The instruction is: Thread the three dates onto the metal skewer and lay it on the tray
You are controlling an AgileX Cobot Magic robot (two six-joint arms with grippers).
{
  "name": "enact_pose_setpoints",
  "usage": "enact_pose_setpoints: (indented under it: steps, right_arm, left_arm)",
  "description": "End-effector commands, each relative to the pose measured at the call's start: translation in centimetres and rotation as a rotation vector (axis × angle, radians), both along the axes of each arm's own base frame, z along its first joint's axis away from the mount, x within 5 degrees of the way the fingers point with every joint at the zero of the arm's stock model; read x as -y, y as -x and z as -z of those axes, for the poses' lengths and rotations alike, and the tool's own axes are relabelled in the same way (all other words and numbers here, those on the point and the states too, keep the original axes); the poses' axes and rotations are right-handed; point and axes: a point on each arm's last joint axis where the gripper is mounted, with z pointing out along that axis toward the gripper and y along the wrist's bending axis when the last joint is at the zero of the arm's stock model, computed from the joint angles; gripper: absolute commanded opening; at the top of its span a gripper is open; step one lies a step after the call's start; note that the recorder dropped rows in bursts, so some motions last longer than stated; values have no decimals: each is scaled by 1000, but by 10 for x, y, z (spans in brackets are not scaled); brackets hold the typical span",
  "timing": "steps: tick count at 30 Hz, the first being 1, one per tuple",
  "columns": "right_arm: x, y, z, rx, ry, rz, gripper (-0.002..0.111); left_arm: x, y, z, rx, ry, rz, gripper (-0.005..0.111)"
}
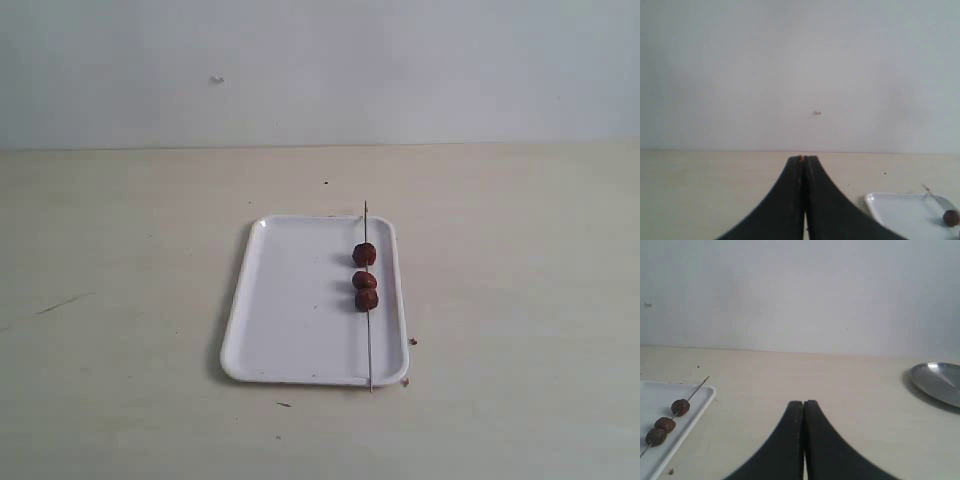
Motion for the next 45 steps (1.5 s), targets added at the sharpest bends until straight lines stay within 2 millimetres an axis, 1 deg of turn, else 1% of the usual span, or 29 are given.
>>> enact_pose_setpoints:
  steps: [1,3,6,10,13,15,21,24,28,45]
  right_arm:
    - [0,0,0,10,8,6,0]
    - [0,0,0,10,8,6,0]
    - [0,0,0,10,8,6,0]
    - [0,0,0,10,8,6,0]
    - [0,0,0,10,8,6,0]
    - [0,0,0,10,8,6,0]
    - [0,0,0,10,8,6,0]
    - [0,0,0,10,8,6,0]
    - [0,0,0,10,8,6,0]
    - [0,0,0,10,8,6,0]
  left_arm:
    - [2,3,4,33,-224,22,0]
    - [1,6,7,32,-203,6,0]
    - [-6,11,14,39,-92,-82,0]
    - [-11,14,36,8,-85,-156,0]
    - [-10,14,40,-15,-87,-152,0]
    - [-7,15,44,-56,-118,-123,0]
    - [-7,15,51,-132,-94,-113,0]
    - [-7,16,56,-192,-81,-120,0]
    - [-8,18,66,-296,-135,-115,0]
    - [-8,18,66,-298,-141,-114,0]
